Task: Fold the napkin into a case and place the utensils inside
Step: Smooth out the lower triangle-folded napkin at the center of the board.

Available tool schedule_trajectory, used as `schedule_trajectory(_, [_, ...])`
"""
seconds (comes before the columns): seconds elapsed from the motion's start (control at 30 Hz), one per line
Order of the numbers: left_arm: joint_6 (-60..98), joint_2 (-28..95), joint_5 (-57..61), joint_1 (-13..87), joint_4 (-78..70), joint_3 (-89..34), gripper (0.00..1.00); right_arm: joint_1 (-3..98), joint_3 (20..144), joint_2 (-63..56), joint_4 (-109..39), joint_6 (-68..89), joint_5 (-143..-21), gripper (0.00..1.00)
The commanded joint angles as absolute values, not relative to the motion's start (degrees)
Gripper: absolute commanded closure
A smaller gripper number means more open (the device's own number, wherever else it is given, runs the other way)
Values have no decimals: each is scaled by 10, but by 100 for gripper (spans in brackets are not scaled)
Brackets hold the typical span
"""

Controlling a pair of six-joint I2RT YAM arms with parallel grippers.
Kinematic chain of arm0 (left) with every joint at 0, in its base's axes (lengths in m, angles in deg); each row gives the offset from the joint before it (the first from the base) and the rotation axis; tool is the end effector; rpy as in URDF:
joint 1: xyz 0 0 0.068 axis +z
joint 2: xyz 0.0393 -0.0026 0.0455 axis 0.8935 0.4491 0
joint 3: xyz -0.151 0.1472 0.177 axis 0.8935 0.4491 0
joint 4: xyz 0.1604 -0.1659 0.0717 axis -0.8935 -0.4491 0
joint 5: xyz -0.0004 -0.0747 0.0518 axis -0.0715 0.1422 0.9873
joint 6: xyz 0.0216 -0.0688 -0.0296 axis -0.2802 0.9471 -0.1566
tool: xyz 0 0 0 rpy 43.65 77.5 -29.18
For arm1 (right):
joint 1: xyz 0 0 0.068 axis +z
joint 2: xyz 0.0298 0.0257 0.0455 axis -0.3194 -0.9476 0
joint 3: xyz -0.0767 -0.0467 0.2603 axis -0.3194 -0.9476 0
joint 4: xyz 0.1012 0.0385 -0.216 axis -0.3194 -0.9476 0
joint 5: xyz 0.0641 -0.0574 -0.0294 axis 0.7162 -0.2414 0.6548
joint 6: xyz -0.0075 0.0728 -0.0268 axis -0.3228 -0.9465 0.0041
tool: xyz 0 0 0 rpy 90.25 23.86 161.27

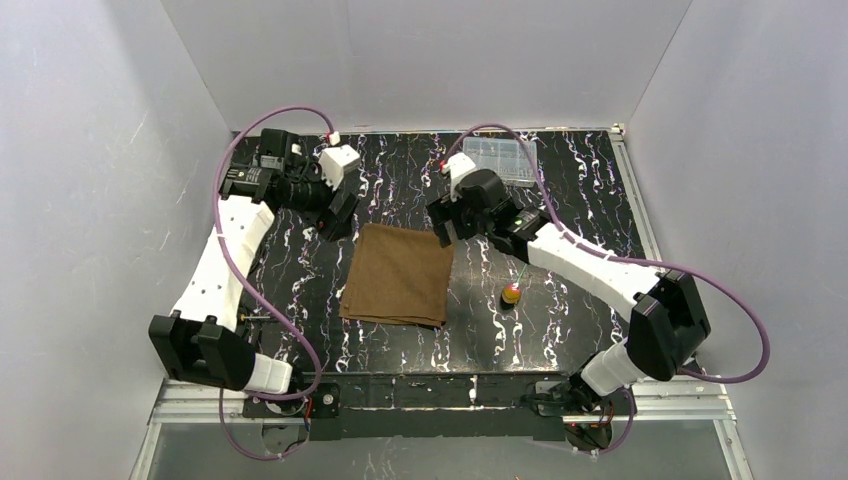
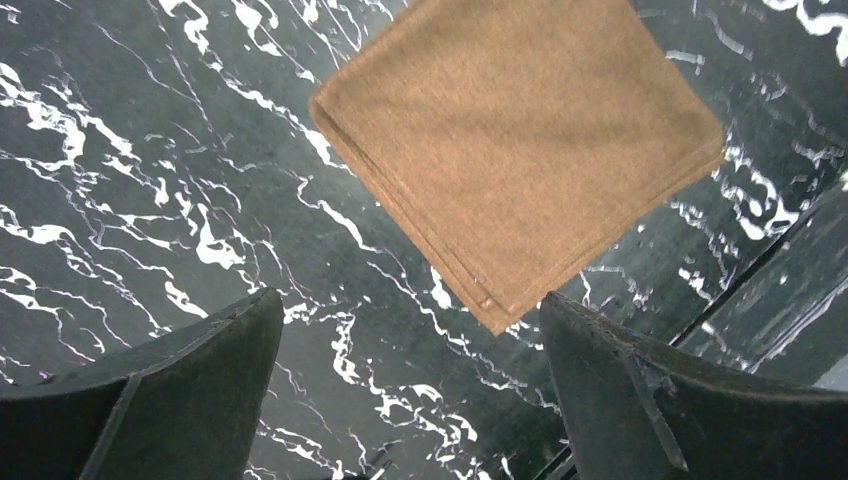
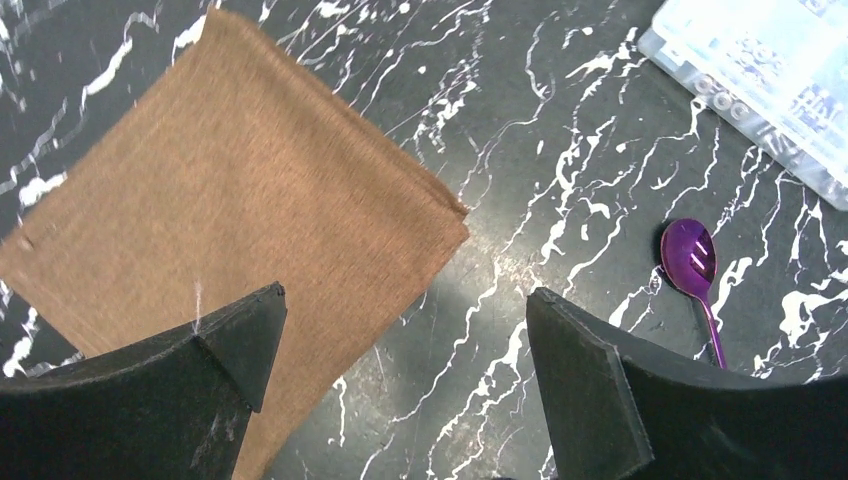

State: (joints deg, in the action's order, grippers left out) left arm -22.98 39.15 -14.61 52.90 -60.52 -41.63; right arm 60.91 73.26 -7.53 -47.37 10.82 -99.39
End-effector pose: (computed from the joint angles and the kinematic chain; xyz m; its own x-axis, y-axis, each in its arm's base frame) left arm 0.2729 -0.0783 0.3565 -0.4237 0.5407 -0.7267 0.7471 0.6622 0.0571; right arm 0.2651 0.2259 0.2952 -0.4361 -0.2521 -0.8638 -0.5118 0.8591 0.0076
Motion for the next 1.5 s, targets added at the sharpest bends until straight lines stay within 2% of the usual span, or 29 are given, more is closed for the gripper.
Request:
schedule_trajectory(0.0, [-329,362,-170,535,-644,-344,2,671,758,-97,-513,198,-1044,1])
schedule_trajectory(0.23, [-507,261,-180,537,-602,-152,2,804,662,-68,-507,275,-1152,1])
schedule_trajectory(0.53, [-582,326,-202,540,-581,-112,2,902,567,-48,-495,291,-1178,1])
schedule_trajectory(0.83, [-682,333,-220,539,-566,-68,2,913,551,-52,-492,322,-1155,1])
schedule_trajectory(1.3, [-709,345,-269,528,-557,-59,2,914,522,-6,-469,326,-1142,1])
schedule_trajectory(1.47, [-751,336,-255,516,-567,-35,2,913,529,21,-473,335,-1068,1])
